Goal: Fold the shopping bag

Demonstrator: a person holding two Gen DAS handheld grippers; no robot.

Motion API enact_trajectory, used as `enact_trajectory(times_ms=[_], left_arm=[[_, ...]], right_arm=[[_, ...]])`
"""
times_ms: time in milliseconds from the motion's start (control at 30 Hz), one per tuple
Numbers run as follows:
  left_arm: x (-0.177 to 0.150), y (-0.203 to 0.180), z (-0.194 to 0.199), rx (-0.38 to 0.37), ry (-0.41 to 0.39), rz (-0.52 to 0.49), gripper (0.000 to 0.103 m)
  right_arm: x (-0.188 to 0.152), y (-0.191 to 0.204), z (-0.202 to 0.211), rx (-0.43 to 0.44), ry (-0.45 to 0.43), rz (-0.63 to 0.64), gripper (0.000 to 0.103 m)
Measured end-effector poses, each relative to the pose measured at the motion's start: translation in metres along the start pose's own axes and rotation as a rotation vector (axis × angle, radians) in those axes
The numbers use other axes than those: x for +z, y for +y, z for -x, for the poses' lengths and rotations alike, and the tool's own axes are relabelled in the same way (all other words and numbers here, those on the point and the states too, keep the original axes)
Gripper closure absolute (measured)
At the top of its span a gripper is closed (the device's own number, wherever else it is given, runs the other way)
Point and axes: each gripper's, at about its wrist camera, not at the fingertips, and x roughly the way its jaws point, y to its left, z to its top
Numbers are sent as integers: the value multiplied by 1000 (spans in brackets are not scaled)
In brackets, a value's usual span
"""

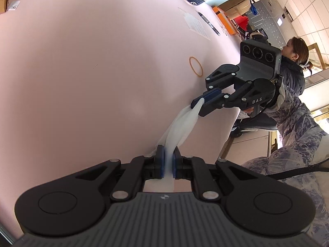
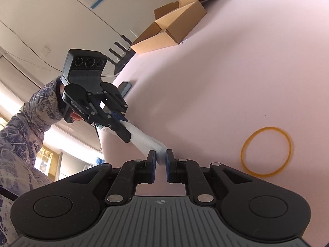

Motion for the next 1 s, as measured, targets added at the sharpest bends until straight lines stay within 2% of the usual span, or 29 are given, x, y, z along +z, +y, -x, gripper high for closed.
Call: enact_trajectory(times_ms=[167,233,367,533,567,633,667,733,767,833,933,1000], left_arm=[[7,2,2,10,16,5,96],[8,1,3,15,23,0,96],[8,-1,0,34,29,-20,96],[14,-8,0,70,37,-58,96],[12,-8,2,83,32,-72,96],[9,-14,3,113,15,-112,96],[7,-19,4,134,5,-142,96],[4,-27,4,175,3,-213,96],[3,-33,4,199,5,-255,96],[6,-37,3,222,25,-313,96],[10,-36,2,224,45,-327,96],[13,-36,3,224,54,-330,96]], right_arm=[[-8,22,24,-72,-78,92,88],[-11,34,41,-98,-160,126,87],[-10,47,48,-85,-261,178,90],[-3,50,7,-105,-201,242,92],[-3,49,1,-120,-192,259,91],[-7,54,1,-198,-193,381,89],[-10,57,1,-236,-195,436,72],[-24,72,1,-357,-173,651,50],[-32,79,1,-420,-159,767,51],[-40,89,-4,-465,-79,928,55],[-43,92,-22,-492,33,1057,68],[-44,89,-36,-510,89,1154,68]])
